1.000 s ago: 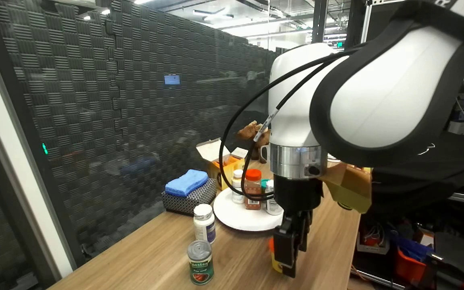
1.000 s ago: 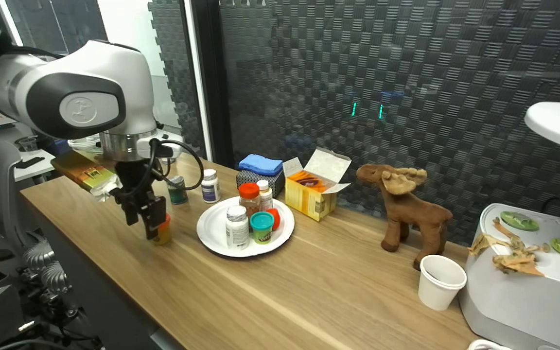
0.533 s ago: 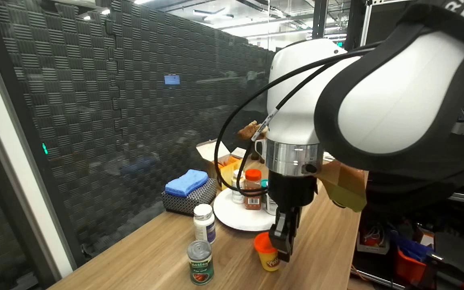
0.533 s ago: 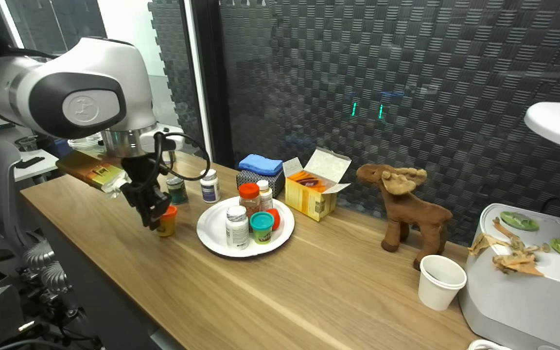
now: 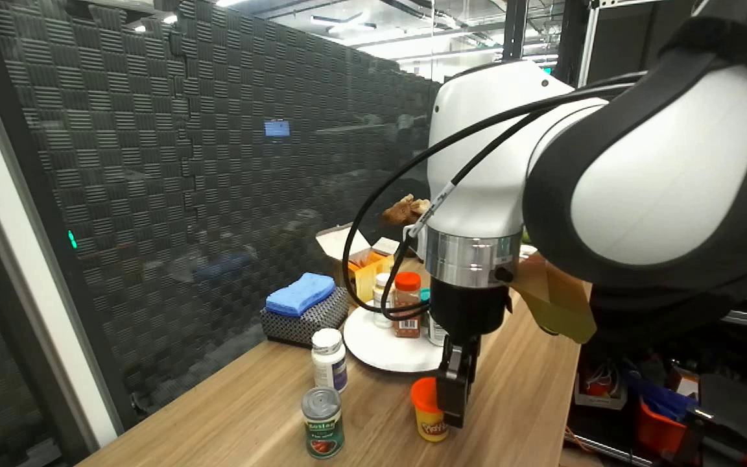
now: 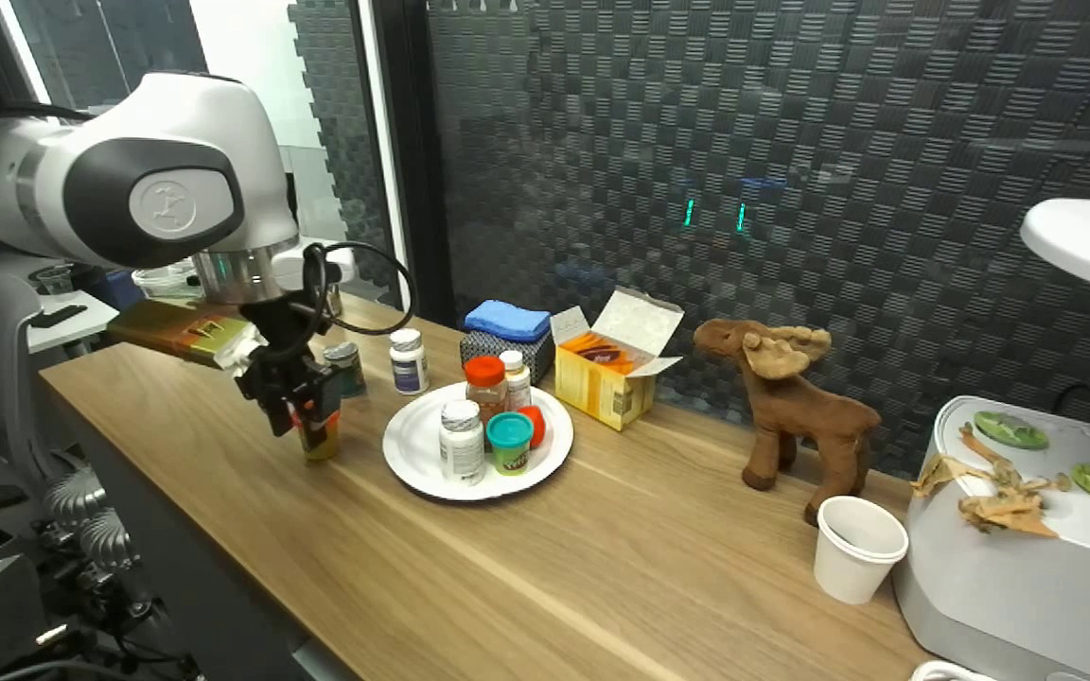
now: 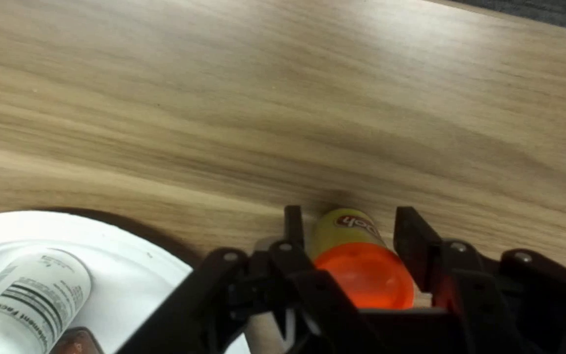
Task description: Pick up all the bottles and the orange ball from the table and put them in the plate
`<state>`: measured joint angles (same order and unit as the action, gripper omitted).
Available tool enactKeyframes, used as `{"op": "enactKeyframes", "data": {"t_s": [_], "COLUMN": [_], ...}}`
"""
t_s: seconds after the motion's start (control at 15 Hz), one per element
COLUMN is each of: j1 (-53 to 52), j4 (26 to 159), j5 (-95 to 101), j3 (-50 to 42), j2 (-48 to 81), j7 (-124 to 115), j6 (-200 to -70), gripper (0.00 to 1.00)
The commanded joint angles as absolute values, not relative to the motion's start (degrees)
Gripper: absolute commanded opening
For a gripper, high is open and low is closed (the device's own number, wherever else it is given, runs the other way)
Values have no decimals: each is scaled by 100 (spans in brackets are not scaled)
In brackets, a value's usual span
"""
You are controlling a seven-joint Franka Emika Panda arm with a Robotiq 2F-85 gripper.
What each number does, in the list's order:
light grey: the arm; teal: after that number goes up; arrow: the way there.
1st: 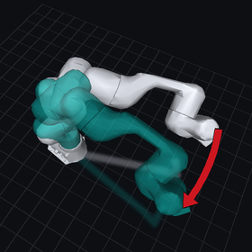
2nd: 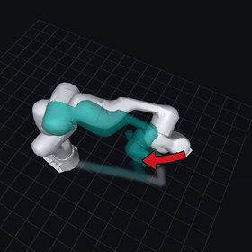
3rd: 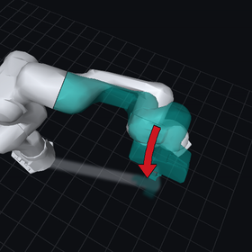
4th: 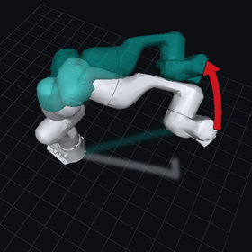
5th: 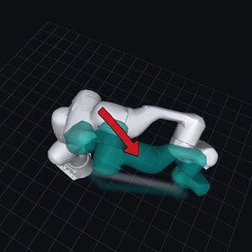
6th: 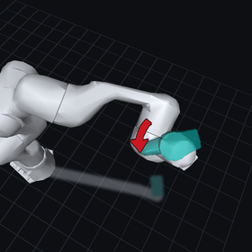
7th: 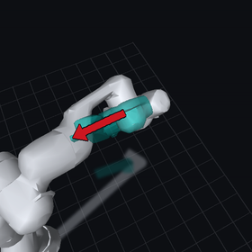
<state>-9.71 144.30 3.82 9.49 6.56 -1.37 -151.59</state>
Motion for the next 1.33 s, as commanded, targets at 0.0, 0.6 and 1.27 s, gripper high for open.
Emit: {"op": "enactKeyframes", "data": {"t_s": [0.0,0.6,1.27], "j1": [-1034,-1077,-1083], "j4": [14445,14270,14249], "j5": [611,516,656], "j3": [942,1014,873], "j2": [656,911,726], "j7": [-166,29,-225], "j6": [-15256,-15746,-15904], "gripper": [85,100,29]}}
